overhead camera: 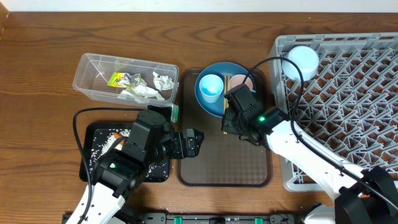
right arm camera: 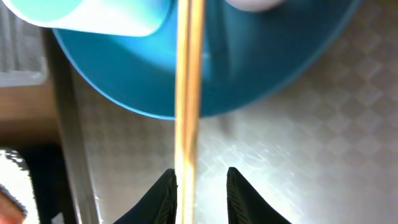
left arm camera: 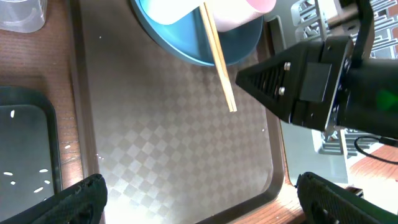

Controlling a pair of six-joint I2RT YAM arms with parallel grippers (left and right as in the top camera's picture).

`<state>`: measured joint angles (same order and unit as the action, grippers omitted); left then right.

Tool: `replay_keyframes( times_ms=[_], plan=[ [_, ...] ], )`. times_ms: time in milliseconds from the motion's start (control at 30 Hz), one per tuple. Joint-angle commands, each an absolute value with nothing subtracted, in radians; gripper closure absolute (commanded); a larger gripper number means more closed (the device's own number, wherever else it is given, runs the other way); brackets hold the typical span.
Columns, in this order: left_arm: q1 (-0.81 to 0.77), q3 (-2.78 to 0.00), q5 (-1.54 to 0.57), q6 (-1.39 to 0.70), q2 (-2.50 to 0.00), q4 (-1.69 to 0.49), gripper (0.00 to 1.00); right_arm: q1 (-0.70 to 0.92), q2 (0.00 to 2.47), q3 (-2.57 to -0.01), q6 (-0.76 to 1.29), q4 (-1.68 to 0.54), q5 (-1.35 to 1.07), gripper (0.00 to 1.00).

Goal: Sort waste into correct bins and load items into the dishwasher rack
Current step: 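Lower the right gripper and close it on a wooden chopstick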

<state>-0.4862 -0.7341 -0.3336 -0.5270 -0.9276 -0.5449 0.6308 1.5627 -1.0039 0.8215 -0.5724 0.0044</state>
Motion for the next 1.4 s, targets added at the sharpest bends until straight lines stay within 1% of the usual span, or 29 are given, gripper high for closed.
replay_keyframes(
  times_ms=[0,233,467,633,1367],
  plan=[
    [-0.482,-0.737,-0.327,-0.525,-0.927,-0.545,0.0,0.613,1.558,-1.0,0.814,-0.588,0.038,0.74],
    [-0.482,-0.737,-0.327,-0.525,-0.927,-0.545,0.0,0.617,1.593,-0.999,0.815,-0.593,0.037,0.75],
    [-0.482,-0.737,-0.327,-0.525,-0.927,-0.545,0.0,0.648,1.639,-0.999,0.814,-0.553,0.033,0.75],
    [-0.482,-0.737,-0.327,-0.525,-0.927,-0.545,0.0,0.65,1.639,-0.999,0.814,-0.524,0.033,0.76],
    [-0.482,-0.737,-0.327,-0.525,-0.927,-0.545,0.0,0.633,1.589,-1.0,0.814,-0.52,-0.006,0.76]
  ],
)
